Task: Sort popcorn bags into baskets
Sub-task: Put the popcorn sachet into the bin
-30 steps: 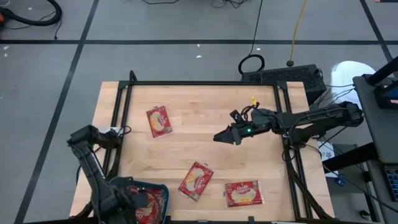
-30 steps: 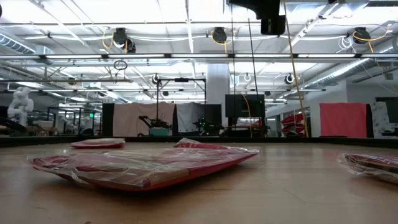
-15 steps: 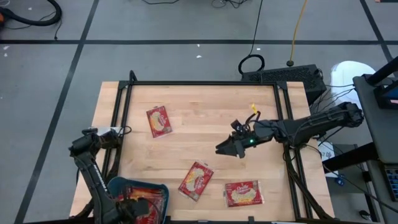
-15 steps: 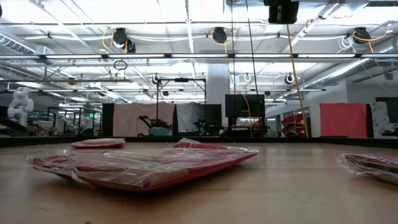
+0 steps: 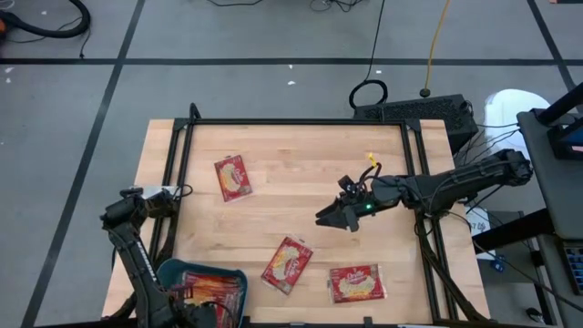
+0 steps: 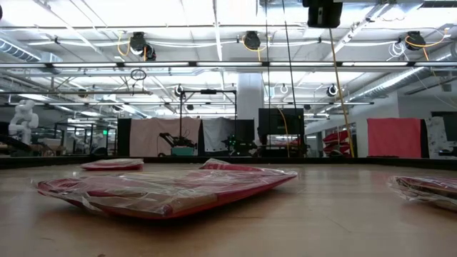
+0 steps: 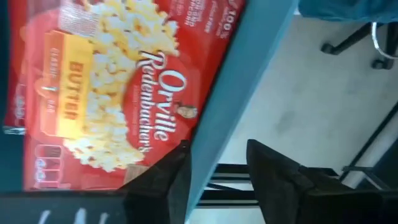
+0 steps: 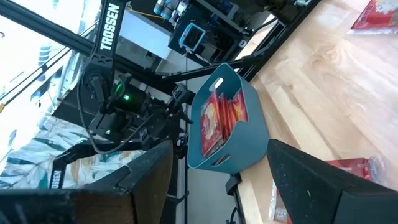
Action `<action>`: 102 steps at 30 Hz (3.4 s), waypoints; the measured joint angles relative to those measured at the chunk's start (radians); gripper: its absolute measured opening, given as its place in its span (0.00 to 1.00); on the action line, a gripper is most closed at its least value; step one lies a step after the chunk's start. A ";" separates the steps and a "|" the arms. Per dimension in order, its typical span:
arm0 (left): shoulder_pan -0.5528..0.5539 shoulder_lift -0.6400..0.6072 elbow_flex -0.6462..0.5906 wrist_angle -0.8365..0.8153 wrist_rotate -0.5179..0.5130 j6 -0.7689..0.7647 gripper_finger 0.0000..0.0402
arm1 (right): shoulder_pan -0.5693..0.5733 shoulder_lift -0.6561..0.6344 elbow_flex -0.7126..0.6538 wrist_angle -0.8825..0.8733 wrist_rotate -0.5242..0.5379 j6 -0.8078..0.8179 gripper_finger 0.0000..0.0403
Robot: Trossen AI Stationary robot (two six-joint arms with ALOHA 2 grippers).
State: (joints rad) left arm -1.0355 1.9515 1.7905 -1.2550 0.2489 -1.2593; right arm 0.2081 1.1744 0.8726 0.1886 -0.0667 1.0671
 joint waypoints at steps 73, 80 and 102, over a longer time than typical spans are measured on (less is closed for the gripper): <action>0.667 -0.494 -0.269 0.359 -0.298 0.897 0.06 | 0.366 0.307 0.261 -0.930 -0.006 -0.341 0.63; 0.669 -0.494 -0.269 0.355 -0.298 0.874 0.06 | 0.355 0.305 0.037 -0.638 -0.152 -0.299 0.63; 0.669 -0.494 -0.269 0.355 -0.303 0.842 0.06 | 0.365 0.312 -0.127 -0.526 -0.117 -0.382 0.41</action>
State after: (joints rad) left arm -0.3668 1.4578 1.5215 -0.9005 -0.0538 -0.4175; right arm 0.5734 1.4865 0.7454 -0.3376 -0.1834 0.6847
